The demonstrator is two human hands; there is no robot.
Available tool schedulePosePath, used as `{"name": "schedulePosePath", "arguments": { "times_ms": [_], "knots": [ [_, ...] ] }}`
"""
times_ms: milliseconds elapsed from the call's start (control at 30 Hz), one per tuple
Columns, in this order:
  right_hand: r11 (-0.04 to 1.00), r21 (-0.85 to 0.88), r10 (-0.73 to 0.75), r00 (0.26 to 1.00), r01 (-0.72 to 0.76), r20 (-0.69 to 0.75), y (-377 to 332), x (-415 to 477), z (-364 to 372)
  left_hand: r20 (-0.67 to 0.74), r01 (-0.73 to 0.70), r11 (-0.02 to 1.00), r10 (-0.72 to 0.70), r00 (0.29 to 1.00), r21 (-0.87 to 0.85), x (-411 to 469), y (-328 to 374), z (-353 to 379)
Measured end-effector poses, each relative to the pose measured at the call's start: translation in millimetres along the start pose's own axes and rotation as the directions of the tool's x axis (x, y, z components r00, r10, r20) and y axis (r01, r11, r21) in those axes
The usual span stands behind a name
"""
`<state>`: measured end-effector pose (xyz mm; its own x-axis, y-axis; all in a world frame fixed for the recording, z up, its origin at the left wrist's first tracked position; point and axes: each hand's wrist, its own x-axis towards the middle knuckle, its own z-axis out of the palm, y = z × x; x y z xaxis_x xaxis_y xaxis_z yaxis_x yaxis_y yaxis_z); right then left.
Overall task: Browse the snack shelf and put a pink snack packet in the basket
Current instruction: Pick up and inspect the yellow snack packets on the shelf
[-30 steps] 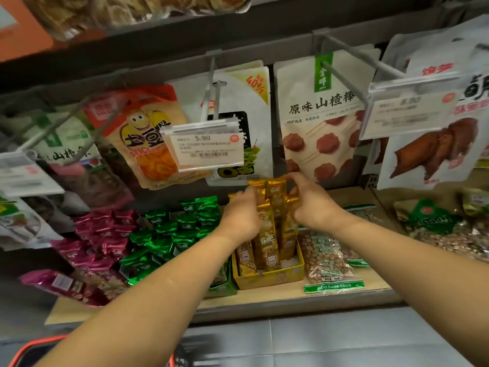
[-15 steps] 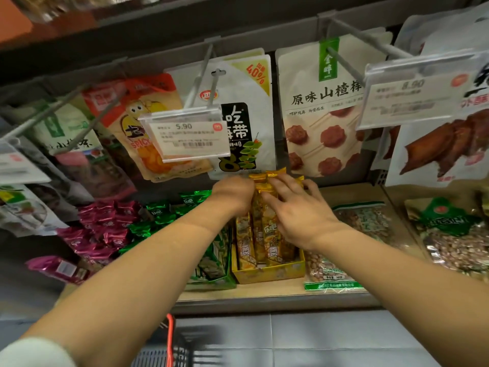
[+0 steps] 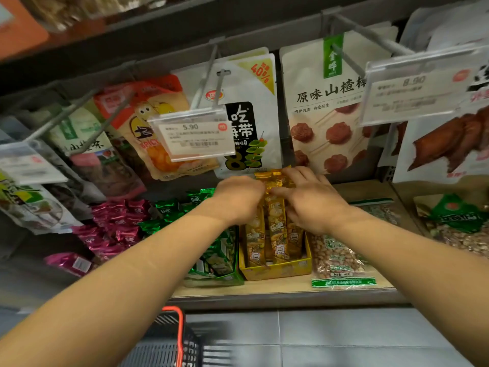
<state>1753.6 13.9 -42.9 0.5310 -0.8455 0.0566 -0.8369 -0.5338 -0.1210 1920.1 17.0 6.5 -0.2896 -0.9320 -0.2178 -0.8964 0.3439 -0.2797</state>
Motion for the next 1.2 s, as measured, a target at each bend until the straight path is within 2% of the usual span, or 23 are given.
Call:
{"name": "schedulePosePath", "arguments": {
  "times_ms": [167, 233, 300, 400, 467, 500, 567, 667, 733, 800, 833, 900, 967, 1000, 1033, 1133, 1200],
  "knots": [
    [0.999, 0.027, 0.027, 0.997, -0.029, 0.076, -6, -3, -17, -0.194, -0.112, 0.988, 0.131, 0.972, 0.108, -60, 13, -15],
    [0.998, 0.063, 0.025, 0.997, -0.029, 0.072, -12, -5, -28, -0.351, -0.165, 0.983, 0.185, 0.918, 0.087, -88, 13, -20],
    [0.977, 0.212, 0.011, 0.993, -0.035, 0.115, -19, -5, -48, -0.457, -0.222, 0.975, 0.199, 0.867, 0.003, -114, 13, -27],
    [0.864, 0.495, -0.091, 0.943, -0.085, 0.319, -40, -15, -88, -0.581, -0.291, 0.93, 0.113, 0.806, -0.223, -152, 12, -42],
    [0.773, 0.608, -0.157, 0.876, -0.179, 0.457, -57, -33, -107, -0.63, -0.261, 0.907, -0.006, 0.776, -0.33, -172, 11, -51],
    [0.694, 0.677, -0.203, 0.838, -0.243, 0.507, -64, -44, -112, -0.638, -0.247, 0.885, -0.069, 0.767, -0.393, -181, 10, -53],
    [0.537, 0.769, -0.279, 0.788, -0.345, 0.548, -76, -69, -116, -0.627, -0.25, 0.788, -0.211, 0.749, -0.563, -196, 9, -59],
    [0.442, 0.816, -0.283, 0.805, -0.373, 0.521, -93, -100, -124, -0.508, -0.28, 0.485, -0.439, 0.741, -0.828, -211, 7, -62],
    [0.373, 0.845, -0.257, 0.833, -0.383, 0.491, -105, -117, -130, -0.422, -0.313, 0.288, -0.522, 0.741, -0.905, -218, 6, -61],
    [0.247, 0.885, -0.235, 0.862, -0.394, 0.449, -118, -133, -136, -0.368, -0.351, 0.141, -0.552, 0.748, -0.926, -224, 5, -59],
    [0.219, 0.903, -0.217, 0.884, -0.371, 0.415, -125, -141, -139, -0.347, -0.369, 0.073, -0.548, 0.761, -0.926, -227, 4, -57],
    [0.251, 0.918, -0.131, 0.929, -0.308, 0.347, -135, -152, -145, -0.303, -0.386, -0.079, -0.486, 0.82, -0.919, -231, 1, -54],
    [0.344, 0.9, 0.014, 0.96, -0.268, 0.281, -146, -160, -146, -0.261, -0.365, -0.231, -0.384, 0.886, -0.902, -234, -2, -52],
    [0.396, 0.883, 0.078, 0.968, -0.251, 0.24, -151, -163, -144, -0.25, -0.352, -0.271, -0.348, 0.904, -0.896, -235, -2, -53],
    [0.446, 0.865, 0.127, 0.972, -0.232, 0.195, -157, -166, -141, -0.243, -0.341, -0.275, -0.334, 0.911, -0.899, -235, -1, -53],
    [0.564, 0.806, 0.18, 0.979, -0.179, 0.092, -167, -173, -129, -0.212, -0.279, -0.164, -0.336, 0.918, -0.946, -235, 4, -55],
    [0.579, 0.796, 0.188, 0.979, -0.177, 0.081, -167, -174, -126, -0.162, -0.225, -0.182, -0.304, 0.939, -0.957, -236, 5, -56]
  ]
}}
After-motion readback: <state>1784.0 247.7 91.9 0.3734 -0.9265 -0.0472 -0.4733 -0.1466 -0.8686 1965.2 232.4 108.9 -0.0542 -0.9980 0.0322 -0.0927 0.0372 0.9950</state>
